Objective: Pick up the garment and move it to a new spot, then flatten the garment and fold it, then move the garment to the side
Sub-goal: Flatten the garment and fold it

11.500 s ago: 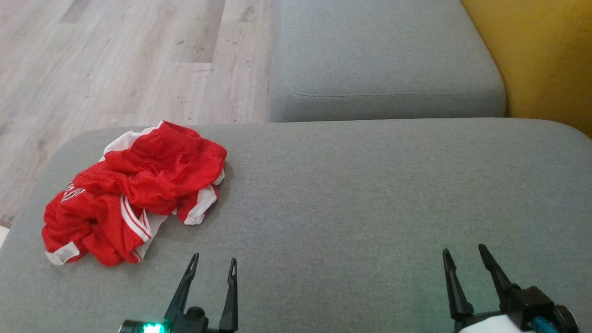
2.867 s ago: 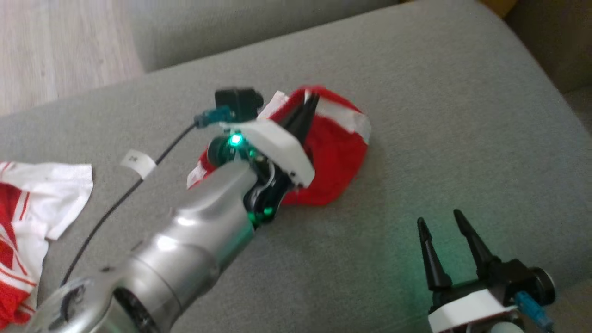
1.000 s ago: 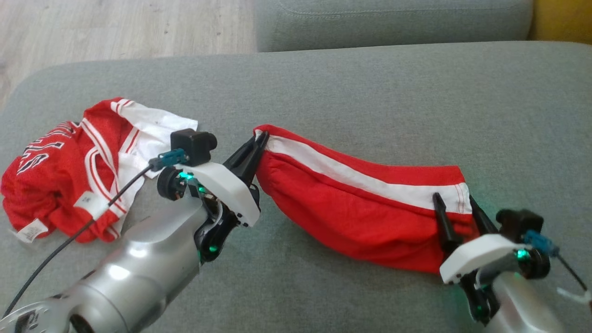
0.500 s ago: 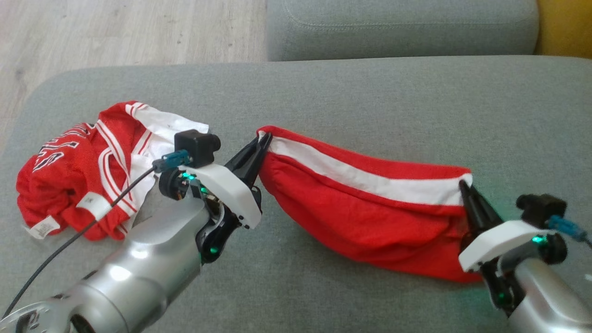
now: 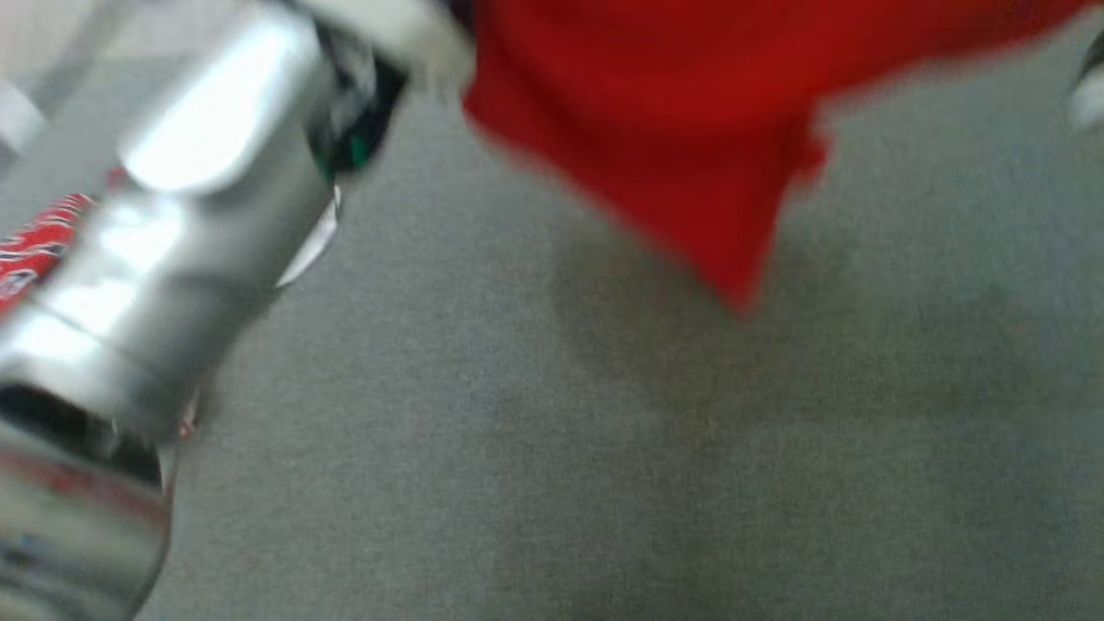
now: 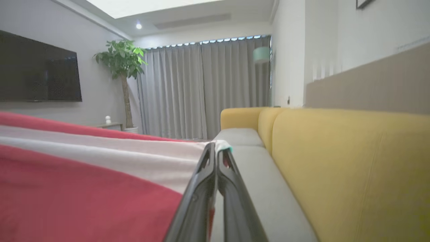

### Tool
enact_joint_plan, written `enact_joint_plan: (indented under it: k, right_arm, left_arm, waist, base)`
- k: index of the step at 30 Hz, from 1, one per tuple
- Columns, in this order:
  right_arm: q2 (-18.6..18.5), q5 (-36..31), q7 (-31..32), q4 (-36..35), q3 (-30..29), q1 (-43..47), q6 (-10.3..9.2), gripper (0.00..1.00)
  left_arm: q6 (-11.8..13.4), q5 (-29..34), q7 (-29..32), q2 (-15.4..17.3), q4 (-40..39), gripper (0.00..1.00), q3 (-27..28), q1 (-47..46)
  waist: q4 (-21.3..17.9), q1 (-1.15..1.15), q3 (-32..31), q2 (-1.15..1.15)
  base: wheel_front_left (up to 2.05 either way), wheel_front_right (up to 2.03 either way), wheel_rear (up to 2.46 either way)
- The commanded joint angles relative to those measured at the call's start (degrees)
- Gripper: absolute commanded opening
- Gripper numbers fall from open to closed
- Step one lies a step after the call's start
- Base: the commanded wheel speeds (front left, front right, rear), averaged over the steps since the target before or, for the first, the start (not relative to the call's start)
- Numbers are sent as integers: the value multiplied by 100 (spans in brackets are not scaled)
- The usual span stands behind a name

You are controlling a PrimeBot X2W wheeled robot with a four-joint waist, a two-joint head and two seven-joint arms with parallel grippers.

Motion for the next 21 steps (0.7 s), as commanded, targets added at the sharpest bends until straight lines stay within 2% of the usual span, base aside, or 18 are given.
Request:
enact_joint_plan:
  k: [1,4,7,12,17,21]
  right_arm:
    - [-167,-80,-52,-156,-23,-281,25,0]
    - [-282,-241,-93,-187,-187,-892,25,0]
    - [-384,-393,-144,-275,-358,-1179,25,0]
    - [-370,-330,-88,-464,-445,-591,25,0]
    - [-198,-143,-55,-660,-549,679,25,0]
    - [-61,-2,-19,-866,-675,1761,25,0]
  left_arm:
    - [18,288,-58,78,-204,0,514,-456]
    - [31,983,-59,-65,-531,0,1366,-655]
    - [17,1631,-59,-282,-798,0,1940,-422]
    - [11,1719,-59,-368,-999,0,1615,401]
    - [10,2056,-60,-319,-1300,0,1347,1585]
    - [10,2507,-60,-329,-1658,0,1237,2831]
  waist:
    - [-143,-1,343,0]
    - [-186,-1,543,0]
    - [-177,-1,685,0]
    - [-162,-1,875,0]
    - [-150,-1,966,0]
    - [-145,-1,791,0]
  base:
    - [0,0,0]
    - [0,0,0]
    - [0,0,0]
    - [0,0,0]
    - [0,0,0]
    - [0,0,0]
